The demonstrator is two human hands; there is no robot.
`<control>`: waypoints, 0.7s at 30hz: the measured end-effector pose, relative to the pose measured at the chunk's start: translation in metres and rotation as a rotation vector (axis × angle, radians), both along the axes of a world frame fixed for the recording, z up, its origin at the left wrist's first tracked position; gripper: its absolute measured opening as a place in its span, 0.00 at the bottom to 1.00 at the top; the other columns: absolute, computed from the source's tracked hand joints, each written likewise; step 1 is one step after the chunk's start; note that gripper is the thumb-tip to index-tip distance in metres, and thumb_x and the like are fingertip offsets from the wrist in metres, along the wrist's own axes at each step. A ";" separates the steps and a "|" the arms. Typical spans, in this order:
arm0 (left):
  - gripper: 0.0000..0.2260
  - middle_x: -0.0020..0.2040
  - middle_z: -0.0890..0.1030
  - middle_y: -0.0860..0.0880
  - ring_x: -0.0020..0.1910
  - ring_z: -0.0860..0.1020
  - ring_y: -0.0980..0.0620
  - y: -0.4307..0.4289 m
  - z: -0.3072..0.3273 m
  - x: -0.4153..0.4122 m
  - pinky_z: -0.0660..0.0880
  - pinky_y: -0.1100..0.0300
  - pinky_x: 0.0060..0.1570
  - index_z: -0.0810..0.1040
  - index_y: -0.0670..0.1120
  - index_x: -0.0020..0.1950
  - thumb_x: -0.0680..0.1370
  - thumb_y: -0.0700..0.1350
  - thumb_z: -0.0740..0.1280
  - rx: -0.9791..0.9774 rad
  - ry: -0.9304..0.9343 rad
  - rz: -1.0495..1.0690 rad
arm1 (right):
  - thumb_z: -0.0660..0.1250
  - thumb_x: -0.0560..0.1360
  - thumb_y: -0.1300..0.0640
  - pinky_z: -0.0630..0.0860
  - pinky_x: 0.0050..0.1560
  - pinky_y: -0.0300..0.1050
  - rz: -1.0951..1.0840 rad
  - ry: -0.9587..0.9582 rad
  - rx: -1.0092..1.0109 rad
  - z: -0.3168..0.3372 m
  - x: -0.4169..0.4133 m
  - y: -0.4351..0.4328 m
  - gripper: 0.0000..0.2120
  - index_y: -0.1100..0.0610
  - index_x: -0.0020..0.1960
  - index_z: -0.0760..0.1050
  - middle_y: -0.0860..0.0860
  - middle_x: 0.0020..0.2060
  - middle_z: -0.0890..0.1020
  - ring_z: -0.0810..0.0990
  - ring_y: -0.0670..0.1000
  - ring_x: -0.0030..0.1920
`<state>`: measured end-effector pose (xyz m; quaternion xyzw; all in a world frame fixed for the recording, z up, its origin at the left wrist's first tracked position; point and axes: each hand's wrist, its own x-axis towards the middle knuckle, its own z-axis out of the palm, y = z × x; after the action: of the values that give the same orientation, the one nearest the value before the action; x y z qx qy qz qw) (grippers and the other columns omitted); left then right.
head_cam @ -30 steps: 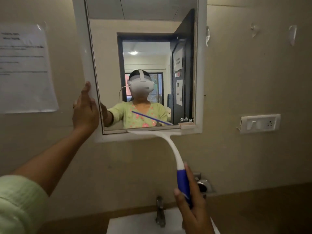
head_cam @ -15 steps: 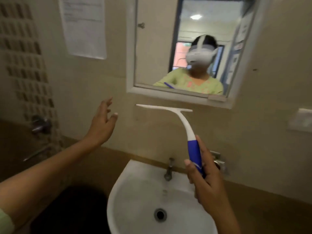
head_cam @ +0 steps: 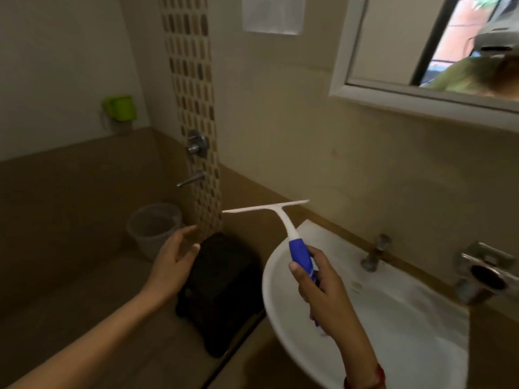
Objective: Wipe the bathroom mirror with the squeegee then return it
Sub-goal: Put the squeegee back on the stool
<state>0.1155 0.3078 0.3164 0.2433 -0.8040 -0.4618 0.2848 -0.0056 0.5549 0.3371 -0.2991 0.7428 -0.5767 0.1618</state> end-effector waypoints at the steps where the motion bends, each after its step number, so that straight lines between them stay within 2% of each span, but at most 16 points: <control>1: 0.15 0.63 0.73 0.52 0.57 0.73 0.62 -0.003 -0.007 0.009 0.71 0.67 0.52 0.70 0.52 0.65 0.79 0.42 0.61 0.003 0.019 0.017 | 0.61 0.71 0.39 0.69 0.27 0.29 0.022 -0.003 0.036 -0.006 0.001 -0.010 0.19 0.40 0.61 0.66 0.42 0.31 0.75 0.74 0.39 0.28; 3: 0.14 0.60 0.75 0.57 0.55 0.73 0.67 -0.013 -0.023 0.026 0.70 0.71 0.47 0.71 0.54 0.63 0.79 0.43 0.61 0.011 0.033 0.047 | 0.59 0.70 0.36 0.68 0.28 0.28 0.071 -0.044 0.107 -0.024 0.006 -0.034 0.22 0.41 0.62 0.65 0.41 0.36 0.75 0.74 0.39 0.32; 5: 0.13 0.58 0.76 0.57 0.56 0.75 0.63 -0.026 -0.040 0.036 0.73 0.67 0.49 0.73 0.52 0.62 0.79 0.41 0.61 0.042 0.044 0.079 | 0.57 0.70 0.35 0.70 0.32 0.28 0.097 -0.089 0.170 -0.043 0.009 -0.061 0.24 0.43 0.63 0.66 0.41 0.43 0.75 0.75 0.40 0.38; 7: 0.13 0.57 0.77 0.54 0.56 0.76 0.59 -0.041 -0.057 0.038 0.74 0.63 0.51 0.74 0.49 0.61 0.78 0.38 0.62 0.085 0.047 0.102 | 0.56 0.74 0.39 0.71 0.36 0.29 0.093 -0.148 0.201 -0.062 0.012 -0.087 0.17 0.44 0.60 0.67 0.40 0.46 0.76 0.77 0.41 0.44; 9: 0.13 0.56 0.77 0.53 0.55 0.76 0.62 -0.060 -0.074 0.035 0.73 0.71 0.49 0.74 0.51 0.60 0.78 0.37 0.62 0.091 0.016 0.104 | 0.54 0.78 0.44 0.72 0.35 0.29 0.052 -0.256 0.205 -0.084 0.011 -0.117 0.08 0.43 0.54 0.68 0.42 0.44 0.76 0.77 0.42 0.42; 12: 0.16 0.56 0.76 0.57 0.54 0.73 0.69 -0.088 -0.101 0.026 0.70 0.78 0.46 0.73 0.58 0.57 0.78 0.38 0.63 0.094 -0.041 0.093 | 0.54 0.80 0.47 0.72 0.35 0.34 -0.046 -0.399 0.232 -0.109 0.006 -0.157 0.06 0.44 0.47 0.68 0.45 0.42 0.76 0.76 0.43 0.41; 14: 0.18 0.55 0.76 0.59 0.55 0.74 0.68 -0.113 -0.121 0.015 0.70 0.77 0.47 0.72 0.64 0.55 0.78 0.39 0.64 0.103 -0.093 0.077 | 0.55 0.80 0.48 0.71 0.33 0.34 -0.099 -0.484 0.246 -0.125 -0.003 -0.185 0.08 0.44 0.43 0.68 0.44 0.39 0.75 0.75 0.43 0.37; 16: 0.19 0.55 0.76 0.57 0.55 0.75 0.61 -0.139 -0.138 0.000 0.69 0.72 0.49 0.71 0.66 0.54 0.77 0.40 0.64 0.115 -0.160 0.059 | 0.55 0.80 0.49 0.71 0.31 0.35 -0.138 -0.559 0.271 -0.145 -0.015 -0.210 0.07 0.46 0.44 0.69 0.44 0.38 0.74 0.75 0.43 0.36; 19: 0.16 0.55 0.77 0.54 0.56 0.75 0.56 -0.183 -0.167 -0.031 0.69 0.68 0.52 0.73 0.61 0.55 0.77 0.39 0.65 0.114 -0.237 0.012 | 0.55 0.80 0.50 0.72 0.28 0.34 -0.183 -0.640 0.349 -0.185 -0.042 -0.253 0.04 0.48 0.49 0.68 0.47 0.39 0.74 0.74 0.44 0.35; 21: 0.14 0.56 0.77 0.53 0.57 0.75 0.54 -0.209 -0.185 -0.052 0.67 0.68 0.54 0.74 0.56 0.57 0.77 0.39 0.64 0.074 -0.297 -0.038 | 0.55 0.81 0.50 0.73 0.28 0.37 -0.214 -0.723 0.399 -0.211 -0.056 -0.280 0.06 0.51 0.52 0.69 0.51 0.40 0.76 0.76 0.48 0.35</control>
<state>0.0630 0.0989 0.1310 0.3039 -0.8242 -0.4553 0.1447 -0.0621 0.2750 0.1258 0.0384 0.7622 -0.5028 0.4059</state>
